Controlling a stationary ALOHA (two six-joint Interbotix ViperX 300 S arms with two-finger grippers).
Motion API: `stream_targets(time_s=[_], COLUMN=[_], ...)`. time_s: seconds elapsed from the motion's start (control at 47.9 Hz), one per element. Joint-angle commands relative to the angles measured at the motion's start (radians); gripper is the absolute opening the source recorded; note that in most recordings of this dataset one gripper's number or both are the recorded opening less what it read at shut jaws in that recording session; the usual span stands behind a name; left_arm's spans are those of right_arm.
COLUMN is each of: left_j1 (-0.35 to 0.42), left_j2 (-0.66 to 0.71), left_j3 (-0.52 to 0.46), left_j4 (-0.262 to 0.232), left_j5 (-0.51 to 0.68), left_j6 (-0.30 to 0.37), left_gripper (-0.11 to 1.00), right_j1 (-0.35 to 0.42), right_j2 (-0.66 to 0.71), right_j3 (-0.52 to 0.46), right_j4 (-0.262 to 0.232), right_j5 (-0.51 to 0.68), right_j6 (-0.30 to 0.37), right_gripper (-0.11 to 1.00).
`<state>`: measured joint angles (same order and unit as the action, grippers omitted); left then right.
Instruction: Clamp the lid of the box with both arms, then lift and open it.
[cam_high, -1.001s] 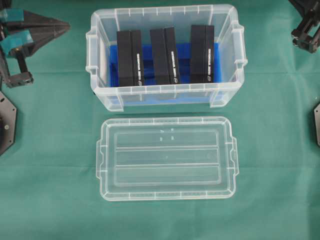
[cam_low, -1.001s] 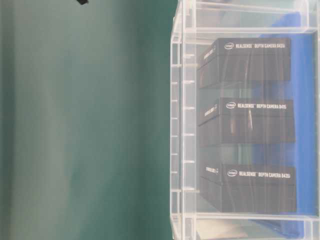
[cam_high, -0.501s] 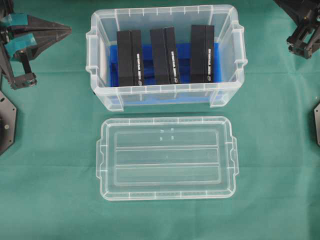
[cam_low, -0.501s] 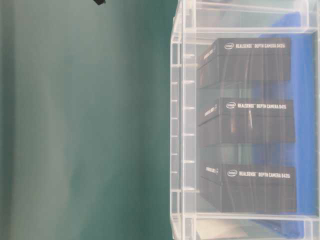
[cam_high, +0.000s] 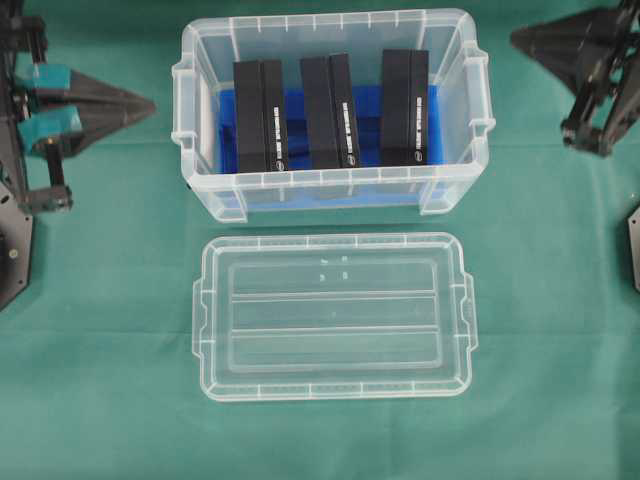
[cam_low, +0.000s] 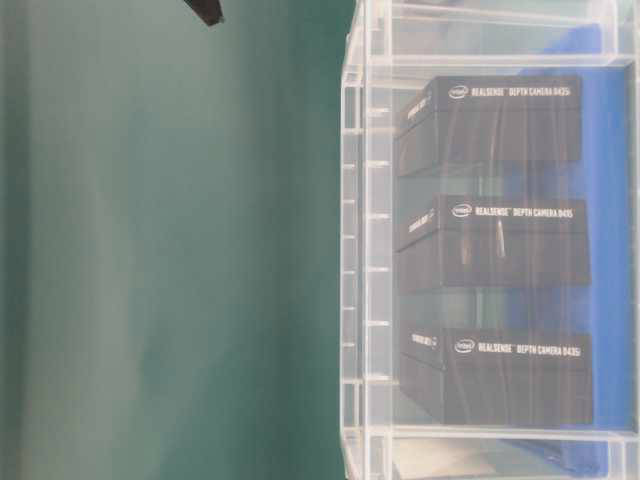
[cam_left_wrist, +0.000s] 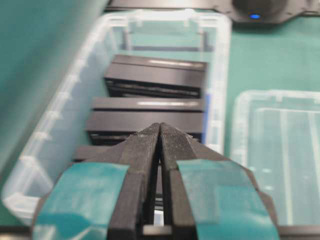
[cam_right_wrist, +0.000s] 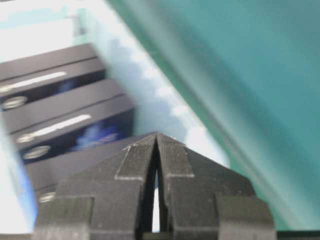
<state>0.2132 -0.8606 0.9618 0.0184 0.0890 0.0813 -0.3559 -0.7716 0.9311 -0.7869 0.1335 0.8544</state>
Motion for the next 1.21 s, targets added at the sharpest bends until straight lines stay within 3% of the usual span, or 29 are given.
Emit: stream_targets(time_s=[0.0, 0.292, 1.189], left_j1=[-0.034, -0.081, -0.091], left_j2=[0.011, 0.057, 0.048], left_j3=[-0.015, -0.023, -0.018], left_j4=[-0.002, -0.002, -0.002], left_j5=[-0.005, -0.006, 0.011], left_j6=[-0.014, -0.020, -0.020], left_gripper=[0.01, 0.01, 0.01], right_j1=[0.040, 0.166, 0.186], right_j2=[0.000, 0.008, 0.029], right_j3=[-0.008, -0.008, -0.009], right_j4=[0.009, 0.020, 0.026], right_j5=[-0.008, -0.006, -0.006], right_j6=[0.003, 0.003, 0.003], right_gripper=[0.00, 0.00, 0.00])
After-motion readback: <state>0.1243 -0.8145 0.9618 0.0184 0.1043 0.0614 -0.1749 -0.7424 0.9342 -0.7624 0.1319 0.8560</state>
